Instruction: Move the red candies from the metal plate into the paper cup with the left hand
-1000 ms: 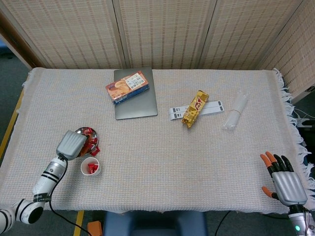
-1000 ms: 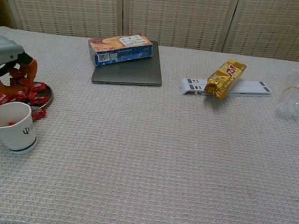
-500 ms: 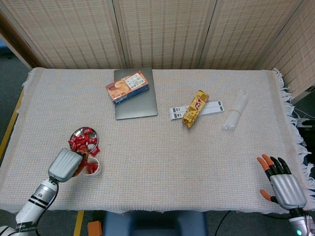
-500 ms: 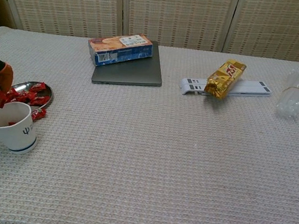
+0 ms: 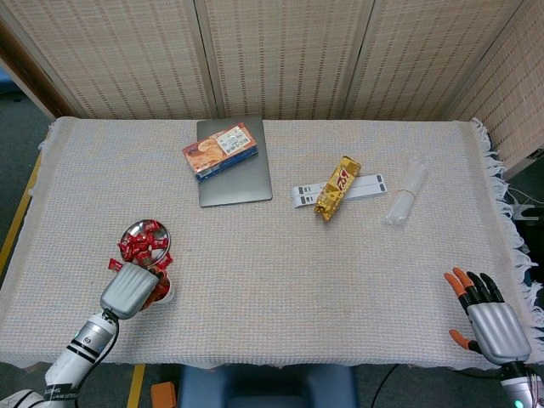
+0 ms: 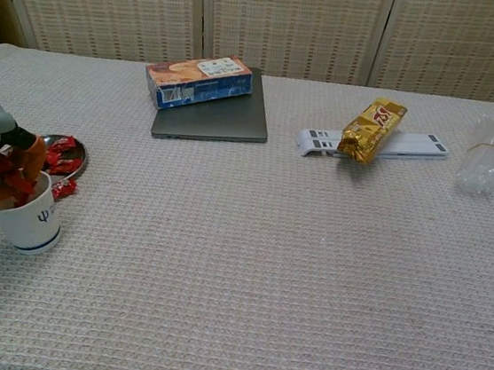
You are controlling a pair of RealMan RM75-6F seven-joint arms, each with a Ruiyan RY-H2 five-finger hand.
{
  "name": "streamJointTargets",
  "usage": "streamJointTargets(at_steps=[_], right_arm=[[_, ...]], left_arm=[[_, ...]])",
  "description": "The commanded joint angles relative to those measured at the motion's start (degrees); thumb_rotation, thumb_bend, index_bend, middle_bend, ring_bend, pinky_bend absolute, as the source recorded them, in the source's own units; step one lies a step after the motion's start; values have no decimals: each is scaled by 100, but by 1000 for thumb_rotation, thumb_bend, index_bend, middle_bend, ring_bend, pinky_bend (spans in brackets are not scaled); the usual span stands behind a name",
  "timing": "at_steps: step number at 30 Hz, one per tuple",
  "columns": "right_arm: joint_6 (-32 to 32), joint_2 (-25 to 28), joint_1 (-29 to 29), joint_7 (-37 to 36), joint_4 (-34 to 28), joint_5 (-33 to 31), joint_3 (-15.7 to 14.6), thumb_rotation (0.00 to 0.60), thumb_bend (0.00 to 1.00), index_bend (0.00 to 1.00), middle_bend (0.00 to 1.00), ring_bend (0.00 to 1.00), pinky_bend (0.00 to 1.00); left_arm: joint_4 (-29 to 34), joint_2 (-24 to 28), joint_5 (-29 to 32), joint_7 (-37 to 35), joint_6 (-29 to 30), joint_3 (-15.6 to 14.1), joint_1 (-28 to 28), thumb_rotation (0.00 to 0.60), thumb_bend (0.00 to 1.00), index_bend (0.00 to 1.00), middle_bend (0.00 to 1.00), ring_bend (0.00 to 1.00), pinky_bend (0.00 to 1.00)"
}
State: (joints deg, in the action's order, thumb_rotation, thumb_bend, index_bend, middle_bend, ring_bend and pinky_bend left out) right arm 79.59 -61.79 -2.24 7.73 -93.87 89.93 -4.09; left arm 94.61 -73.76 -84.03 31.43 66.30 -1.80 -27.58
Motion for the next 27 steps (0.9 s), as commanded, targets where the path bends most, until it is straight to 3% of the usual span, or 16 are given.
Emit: streamJointTargets(at_steps=[1, 18, 27], right_arm=[[7, 2, 4, -6, -2, -9, 6, 600, 111, 0, 0, 0, 0], [-28, -4, 3, 46, -22, -90, 44, 600, 111, 0, 0, 0, 0], [-33, -9, 5, 49, -19, -109, 55, 600, 111, 0, 0, 0, 0]], left_arm=[[-79, -59, 30, 12, -44, 25, -15, 600, 633, 701, 717, 687, 1000], [-247, -44, -65, -170, -230, 0, -62, 600, 511, 349, 558, 686, 1000], [-78, 126, -113, -205, -279, -21, -69, 600, 493, 288, 505, 686, 1000]])
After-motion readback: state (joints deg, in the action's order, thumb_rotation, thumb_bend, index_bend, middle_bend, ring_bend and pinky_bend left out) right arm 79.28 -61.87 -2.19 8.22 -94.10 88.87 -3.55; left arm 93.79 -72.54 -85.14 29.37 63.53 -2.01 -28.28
